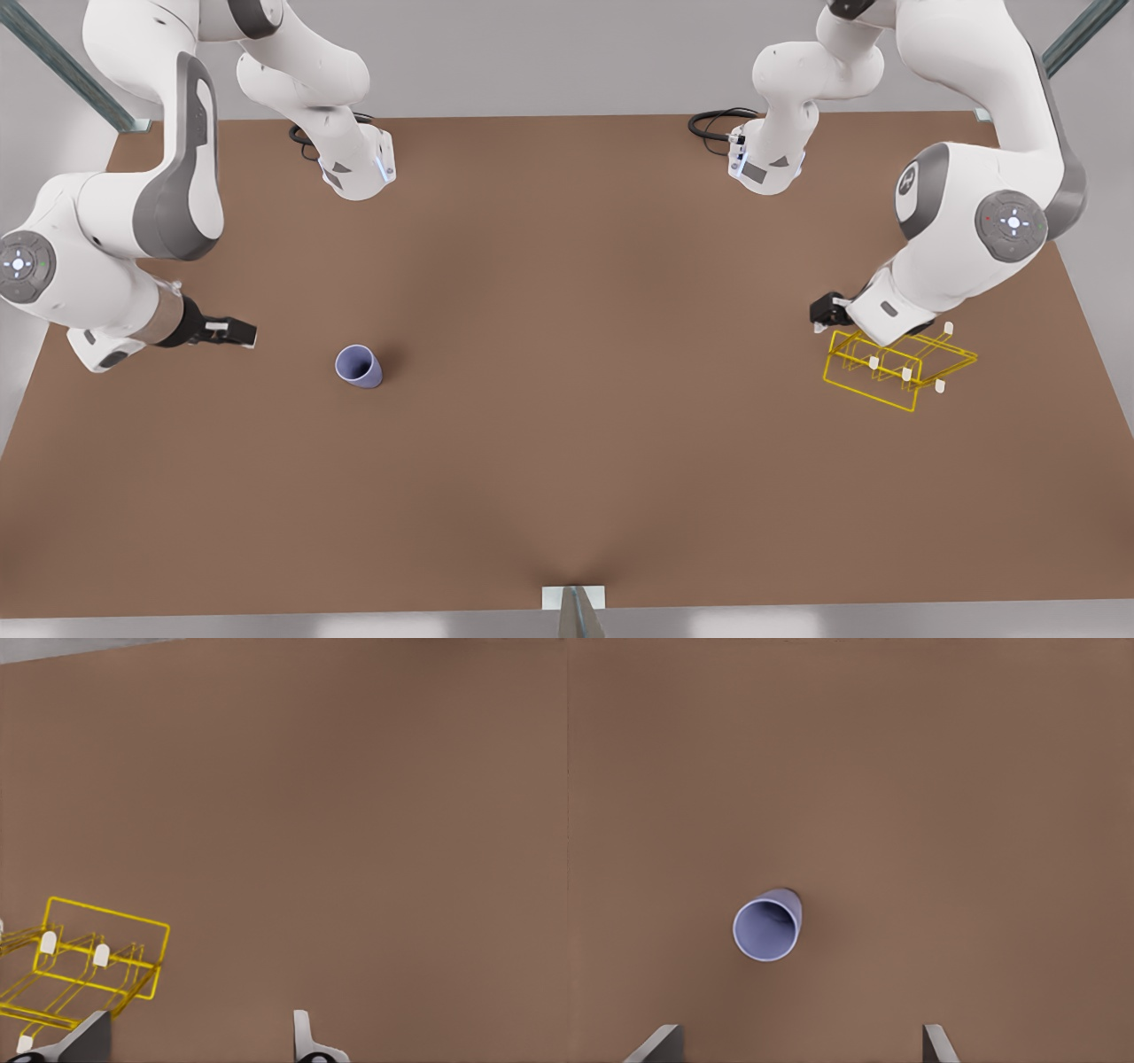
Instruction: Place the cup on the cup holder
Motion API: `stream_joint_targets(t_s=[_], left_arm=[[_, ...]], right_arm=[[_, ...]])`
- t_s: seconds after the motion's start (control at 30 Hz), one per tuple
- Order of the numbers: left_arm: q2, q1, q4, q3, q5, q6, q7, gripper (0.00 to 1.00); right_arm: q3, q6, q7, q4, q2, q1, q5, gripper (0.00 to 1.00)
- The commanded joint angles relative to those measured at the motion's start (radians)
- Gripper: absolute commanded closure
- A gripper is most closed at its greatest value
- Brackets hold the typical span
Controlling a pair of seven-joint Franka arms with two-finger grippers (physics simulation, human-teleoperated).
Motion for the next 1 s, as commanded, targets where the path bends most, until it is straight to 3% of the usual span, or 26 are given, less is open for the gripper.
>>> stream_joint_targets(t_s=[0.0, 0.1, 0.17, 0.47, 0.63, 0.97], left_arm=[[0.001, -0.002, -0.003, -0.004, 0.013, 0.064, -0.012, 0.00], [0.027, -0.004, -0.004, -0.006, 0.010, 0.034, -0.012, 0.00], [0.173, -0.035, 0.010, -0.007, 0.013, 0.116, -0.021, 0.00], [0.195, -0.041, -0.004, -0.007, 0.019, 0.149, -0.022, 0.00], [0.210, -0.041, -0.004, -0.006, 0.022, 0.155, -0.022, 0.00], [0.239, -0.050, -0.006, -0.006, 0.022, 0.153, -0.025, 0.00]], right_arm=[[0.001, 0.055, 0.065, 0.000, -0.001, 0.002, 0.001, 0.00], [0.001, 0.055, 0.065, 0.000, -0.001, 0.003, -0.001, 0.00], [0.001, 0.055, 0.064, -0.001, -0.001, 0.003, -0.001, 0.00], [0.010, 0.100, 0.072, -0.078, -0.015, 0.035, 0.001, 0.00], [0.010, 0.341, 0.095, -0.243, -0.004, 0.143, 0.013, 0.00], [0.046, 0.503, 0.131, -0.380, 0.068, 0.153, 0.057, 0.00]])
